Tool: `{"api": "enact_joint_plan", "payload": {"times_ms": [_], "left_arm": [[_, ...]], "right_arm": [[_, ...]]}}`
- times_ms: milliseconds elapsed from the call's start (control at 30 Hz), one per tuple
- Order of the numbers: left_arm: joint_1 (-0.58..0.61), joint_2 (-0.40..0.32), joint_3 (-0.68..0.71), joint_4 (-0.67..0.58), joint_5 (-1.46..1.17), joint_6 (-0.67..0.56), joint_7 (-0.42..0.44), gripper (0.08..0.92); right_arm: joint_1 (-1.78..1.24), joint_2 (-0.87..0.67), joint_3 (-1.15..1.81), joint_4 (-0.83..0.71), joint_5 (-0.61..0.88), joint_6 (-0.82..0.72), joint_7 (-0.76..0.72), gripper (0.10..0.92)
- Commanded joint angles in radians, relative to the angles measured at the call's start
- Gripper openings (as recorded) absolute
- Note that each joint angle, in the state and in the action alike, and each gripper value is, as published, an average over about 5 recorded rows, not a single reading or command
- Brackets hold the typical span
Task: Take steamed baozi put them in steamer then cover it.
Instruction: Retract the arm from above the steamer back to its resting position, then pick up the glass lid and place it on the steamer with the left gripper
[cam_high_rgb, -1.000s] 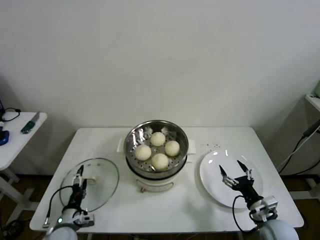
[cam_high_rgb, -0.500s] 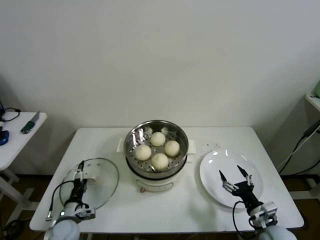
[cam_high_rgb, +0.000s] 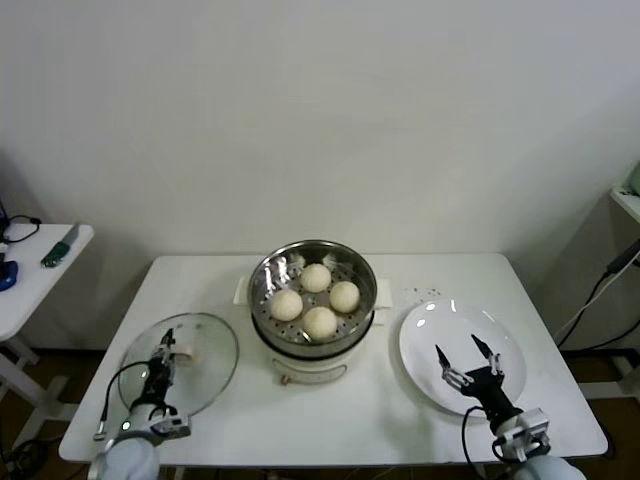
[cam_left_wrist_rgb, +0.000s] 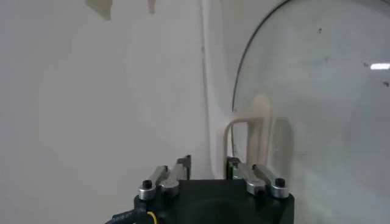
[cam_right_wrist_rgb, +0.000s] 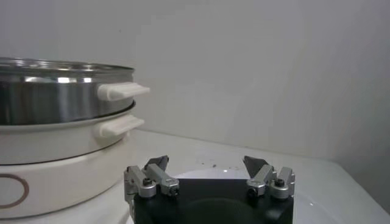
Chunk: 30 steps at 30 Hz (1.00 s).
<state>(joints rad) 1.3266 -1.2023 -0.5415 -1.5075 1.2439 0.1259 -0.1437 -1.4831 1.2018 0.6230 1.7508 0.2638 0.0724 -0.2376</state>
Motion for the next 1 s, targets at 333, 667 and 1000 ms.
{"api": "enact_joint_plan", "payload": {"times_ms": [333, 667, 1000], "left_arm": [[0.071, 0.035, -0.014, -0.183, -0.076, 0.064, 0.004, 0.152], [0.210, 0.103, -0.041, -0.476, -0.029, 0.357, 0.025, 0.146], [0.205, 0.219, -0.028, -0.650, -0.060, 0.554, 0.053, 0.146]], "right_arm": [[0.008, 0.002, 0.002, -0.011, -0.026, 0.009, -0.004, 0.823], [0.048, -0.048, -0.007, -0.021, -0.022, 0.001, 0.003, 0.823], [0.141, -0.101, -0.069, -0.059, -0.023, -0.017, 0.019, 0.823]]}}
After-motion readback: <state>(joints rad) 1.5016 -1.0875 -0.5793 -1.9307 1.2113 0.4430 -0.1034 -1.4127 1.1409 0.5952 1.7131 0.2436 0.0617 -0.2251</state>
